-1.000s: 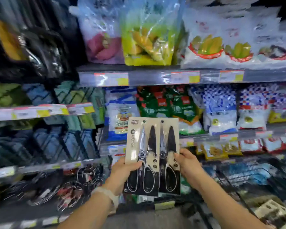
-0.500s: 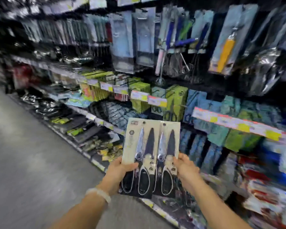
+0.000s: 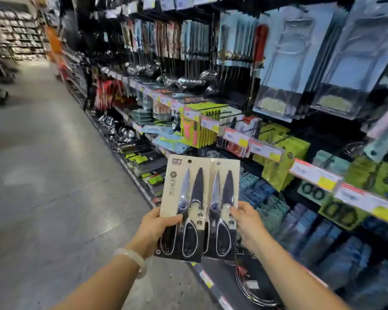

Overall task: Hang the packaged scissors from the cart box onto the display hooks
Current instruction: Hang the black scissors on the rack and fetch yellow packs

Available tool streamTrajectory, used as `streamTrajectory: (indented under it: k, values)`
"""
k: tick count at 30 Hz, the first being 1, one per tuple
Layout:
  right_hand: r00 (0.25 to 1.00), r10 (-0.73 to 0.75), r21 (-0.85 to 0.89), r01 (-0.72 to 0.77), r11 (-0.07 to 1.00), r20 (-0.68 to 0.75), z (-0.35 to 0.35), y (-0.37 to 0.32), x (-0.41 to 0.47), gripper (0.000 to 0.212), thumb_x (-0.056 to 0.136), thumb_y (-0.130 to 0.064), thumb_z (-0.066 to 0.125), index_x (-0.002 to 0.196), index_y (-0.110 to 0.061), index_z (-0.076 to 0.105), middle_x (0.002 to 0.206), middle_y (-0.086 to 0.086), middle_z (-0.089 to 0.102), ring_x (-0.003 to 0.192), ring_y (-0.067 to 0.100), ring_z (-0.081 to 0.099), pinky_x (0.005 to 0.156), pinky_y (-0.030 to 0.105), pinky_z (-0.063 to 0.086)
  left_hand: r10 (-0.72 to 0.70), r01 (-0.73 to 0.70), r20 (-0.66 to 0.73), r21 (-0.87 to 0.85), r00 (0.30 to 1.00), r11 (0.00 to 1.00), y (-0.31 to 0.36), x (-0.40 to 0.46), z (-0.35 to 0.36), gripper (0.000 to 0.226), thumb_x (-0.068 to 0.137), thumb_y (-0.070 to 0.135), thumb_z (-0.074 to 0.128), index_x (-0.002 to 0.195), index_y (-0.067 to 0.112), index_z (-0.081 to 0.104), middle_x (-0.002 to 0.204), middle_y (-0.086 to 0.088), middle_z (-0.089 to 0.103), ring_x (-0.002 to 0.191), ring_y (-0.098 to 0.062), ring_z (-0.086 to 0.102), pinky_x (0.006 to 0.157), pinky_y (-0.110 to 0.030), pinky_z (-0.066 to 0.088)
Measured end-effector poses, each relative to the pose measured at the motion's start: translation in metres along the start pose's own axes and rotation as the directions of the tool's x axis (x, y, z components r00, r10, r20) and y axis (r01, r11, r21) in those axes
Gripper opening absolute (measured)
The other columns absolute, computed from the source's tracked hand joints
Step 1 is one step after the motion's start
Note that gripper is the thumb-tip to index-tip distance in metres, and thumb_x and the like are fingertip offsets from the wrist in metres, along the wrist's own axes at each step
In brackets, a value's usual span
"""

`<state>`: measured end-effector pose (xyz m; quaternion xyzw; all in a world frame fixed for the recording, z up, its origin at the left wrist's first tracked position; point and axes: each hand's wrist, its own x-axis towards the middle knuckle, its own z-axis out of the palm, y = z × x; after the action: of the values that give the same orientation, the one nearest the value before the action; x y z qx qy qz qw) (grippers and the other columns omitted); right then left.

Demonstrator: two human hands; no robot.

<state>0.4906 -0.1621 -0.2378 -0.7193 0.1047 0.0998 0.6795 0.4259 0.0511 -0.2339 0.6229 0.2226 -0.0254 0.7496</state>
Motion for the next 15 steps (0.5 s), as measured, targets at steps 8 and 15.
streamTrajectory:
  k: [8, 15]
  values:
    - [1.000, 0.026, -0.038, -0.025, 0.999, 0.012, 0.088, -0.045, 0.152, 0.020, 0.093, -0.015, 0.054, 0.111, -0.008, 0.052, 0.108, 0.011, 0.064, 0.101, 0.031, 0.062, 0.094, 0.048, 0.049, 0.014, -0.014, -0.017, 0.016, 1.000, 1.000, 0.077, 0.147, -0.048, 0.040, 0.071, 0.002, 0.075, 0.108, -0.002, 0.061, 0.099, -0.025, 0.070, 0.090, -0.040, 0.068, 0.078, -0.045, 0.057]
    - [0.994, 0.095, -0.055, -0.098, 0.994, -0.055, 0.133, -0.046, 0.243, 0.009, 0.092, -0.014, 0.054, 0.098, -0.008, 0.052, 0.099, 0.016, 0.062, 0.097, 0.038, 0.062, 0.077, 0.043, 0.050, -0.063, 0.062, 0.015, 0.010, 0.998, 0.998, 0.099, 0.246, -0.065, 0.030, 0.076, 0.000, 0.072, 0.104, 0.004, 0.061, 0.096, -0.022, 0.072, 0.092, -0.041, 0.068, 0.085, -0.054, 0.054]
